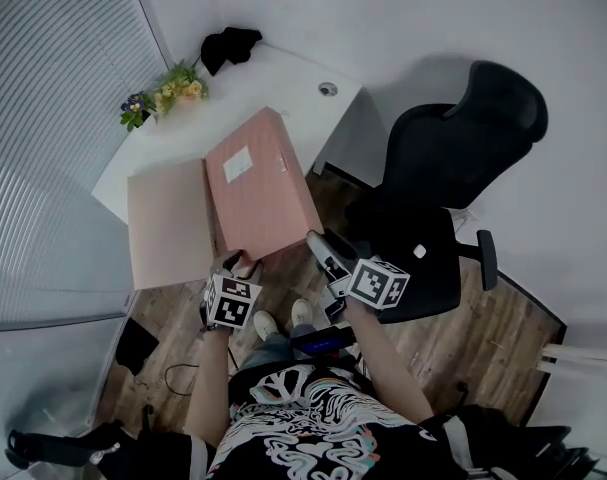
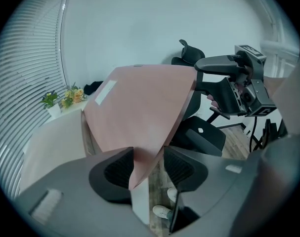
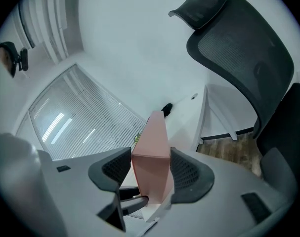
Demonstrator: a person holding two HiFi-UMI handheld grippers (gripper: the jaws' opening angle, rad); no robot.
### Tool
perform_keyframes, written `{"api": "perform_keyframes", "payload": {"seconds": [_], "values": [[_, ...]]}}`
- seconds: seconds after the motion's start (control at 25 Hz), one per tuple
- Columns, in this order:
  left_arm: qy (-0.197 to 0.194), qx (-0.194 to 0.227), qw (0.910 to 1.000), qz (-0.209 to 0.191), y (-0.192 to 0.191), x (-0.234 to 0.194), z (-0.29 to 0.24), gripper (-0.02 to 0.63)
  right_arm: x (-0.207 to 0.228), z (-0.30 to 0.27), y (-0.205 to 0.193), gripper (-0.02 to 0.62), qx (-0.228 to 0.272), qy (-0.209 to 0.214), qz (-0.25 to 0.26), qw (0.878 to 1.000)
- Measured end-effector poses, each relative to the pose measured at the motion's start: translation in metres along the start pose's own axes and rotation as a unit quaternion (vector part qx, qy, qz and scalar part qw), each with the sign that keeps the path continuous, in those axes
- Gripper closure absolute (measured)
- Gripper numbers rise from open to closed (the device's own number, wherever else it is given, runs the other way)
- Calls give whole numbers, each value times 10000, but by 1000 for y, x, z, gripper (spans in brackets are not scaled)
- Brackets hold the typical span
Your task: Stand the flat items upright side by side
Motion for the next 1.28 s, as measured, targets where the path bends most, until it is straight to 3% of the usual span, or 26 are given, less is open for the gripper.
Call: {"api": "perform_keyframes", "payload": {"seconds": [0.28,0.4,1.28], "values": [[-57,229,9997,-15,13,2,1,411,-19,-3,2,357,-8,223,116,9997],[-67,292,9995,-22,18,2,3,411,-24,-3,4,468,37,285,93,9995],[-38,875,9961,-141,54,6,14,411,-59,-19,6,449,-134,855,443,9953]]}}
Point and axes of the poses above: the fingertips, and each gripper's own axes: z backward along the fingers, x to its right, y out of its top, the point moved 9 cm from there along z, backward along the fingers, and after that the axes turned 13 degrees about x, right-handed, at the moved point
